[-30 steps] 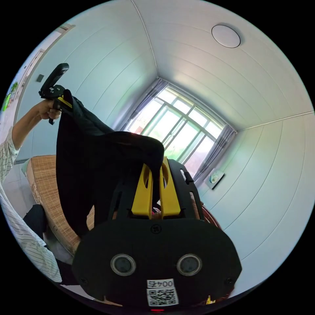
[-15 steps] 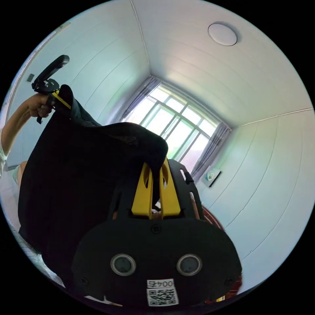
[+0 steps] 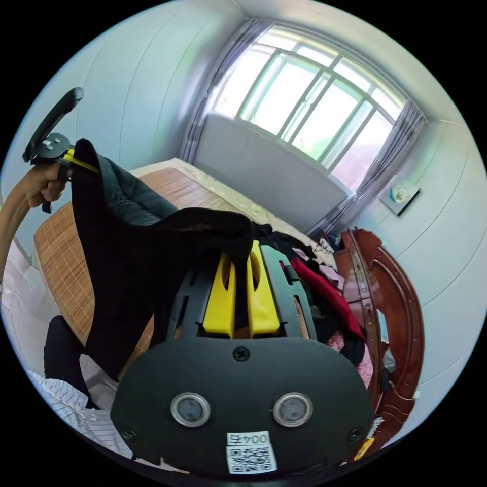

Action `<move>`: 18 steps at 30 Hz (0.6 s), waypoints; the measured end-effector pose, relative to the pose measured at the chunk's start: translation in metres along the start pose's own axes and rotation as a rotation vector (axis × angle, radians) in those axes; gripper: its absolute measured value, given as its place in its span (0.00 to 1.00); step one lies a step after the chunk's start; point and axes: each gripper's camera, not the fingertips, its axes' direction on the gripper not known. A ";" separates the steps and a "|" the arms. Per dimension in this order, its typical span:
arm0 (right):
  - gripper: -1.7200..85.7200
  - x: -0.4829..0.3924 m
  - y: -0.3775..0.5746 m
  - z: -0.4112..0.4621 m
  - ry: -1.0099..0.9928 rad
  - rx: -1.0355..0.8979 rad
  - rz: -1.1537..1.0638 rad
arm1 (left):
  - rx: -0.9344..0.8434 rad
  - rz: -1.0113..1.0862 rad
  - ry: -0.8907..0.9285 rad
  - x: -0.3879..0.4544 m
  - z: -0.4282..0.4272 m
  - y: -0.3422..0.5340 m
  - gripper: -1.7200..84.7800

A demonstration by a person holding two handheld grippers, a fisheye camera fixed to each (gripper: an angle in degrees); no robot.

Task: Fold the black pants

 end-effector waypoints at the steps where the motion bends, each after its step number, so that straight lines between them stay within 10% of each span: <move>1: 0.05 0.003 -0.003 0.019 -0.011 -0.011 0.009 | -0.005 -0.013 -0.003 -0.010 0.016 -0.002 0.03; 9: 0.08 0.048 -0.031 0.264 -0.069 -0.239 0.143 | -0.132 -0.244 -0.094 -0.153 0.229 0.012 0.09; 18: 0.11 0.122 0.020 0.313 -0.351 -0.176 0.206 | -0.015 -0.314 -0.091 -0.283 0.282 0.078 0.11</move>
